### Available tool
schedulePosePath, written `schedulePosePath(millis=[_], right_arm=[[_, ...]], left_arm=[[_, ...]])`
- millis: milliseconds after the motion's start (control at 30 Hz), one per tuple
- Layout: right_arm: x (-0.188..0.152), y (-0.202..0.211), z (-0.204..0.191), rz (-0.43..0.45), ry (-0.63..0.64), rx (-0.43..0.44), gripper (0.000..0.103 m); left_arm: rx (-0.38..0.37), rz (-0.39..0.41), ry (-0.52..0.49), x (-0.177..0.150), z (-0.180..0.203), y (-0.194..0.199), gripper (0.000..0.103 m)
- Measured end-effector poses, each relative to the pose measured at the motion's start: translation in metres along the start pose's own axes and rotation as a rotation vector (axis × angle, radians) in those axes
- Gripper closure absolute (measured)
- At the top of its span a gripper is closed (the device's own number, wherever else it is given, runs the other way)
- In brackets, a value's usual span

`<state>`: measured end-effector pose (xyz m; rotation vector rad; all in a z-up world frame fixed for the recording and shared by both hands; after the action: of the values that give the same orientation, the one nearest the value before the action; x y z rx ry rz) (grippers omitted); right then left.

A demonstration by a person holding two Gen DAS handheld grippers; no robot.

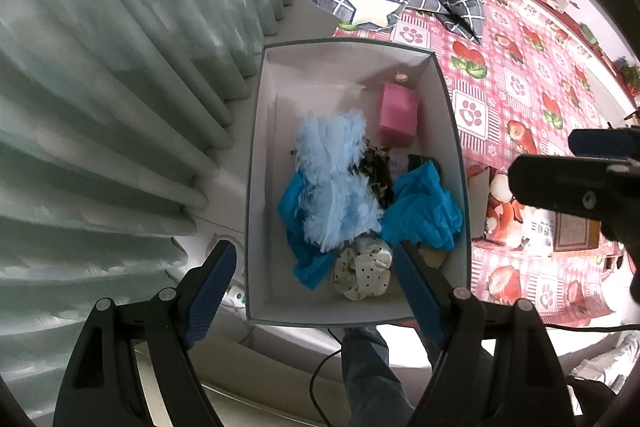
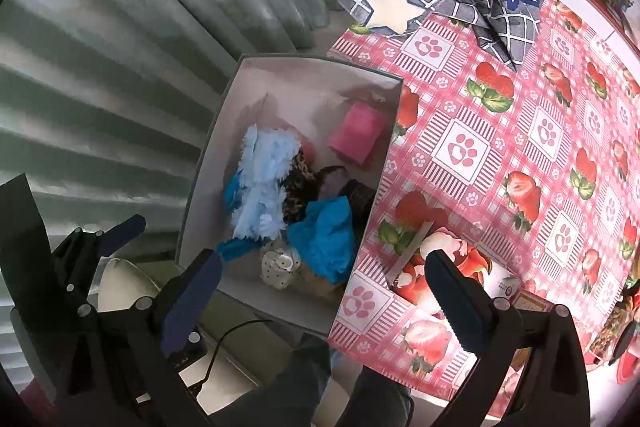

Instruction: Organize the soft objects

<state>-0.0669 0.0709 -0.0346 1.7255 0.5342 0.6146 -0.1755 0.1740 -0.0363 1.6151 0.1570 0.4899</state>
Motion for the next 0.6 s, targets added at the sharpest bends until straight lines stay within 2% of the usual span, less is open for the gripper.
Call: schedulePosePath(millis=[600], right_arm=[[-0.0086, -0.0014, -0.0004, -0.015, -0.017, 0.001, 0.001]], left_arm=[[-0.015, -0.006, -0.008, -0.0055, 0.0017, -0.0002, 0.020]])
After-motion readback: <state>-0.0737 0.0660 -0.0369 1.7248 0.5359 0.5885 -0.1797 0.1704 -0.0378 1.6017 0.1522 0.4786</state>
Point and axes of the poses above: each gripper's, at about its wrist camera, not at the fingertips, and y roughly against the way its jaws point, z to its right, x to its top, the point moved 2 cm from there along -y, roughly the way its jaws point
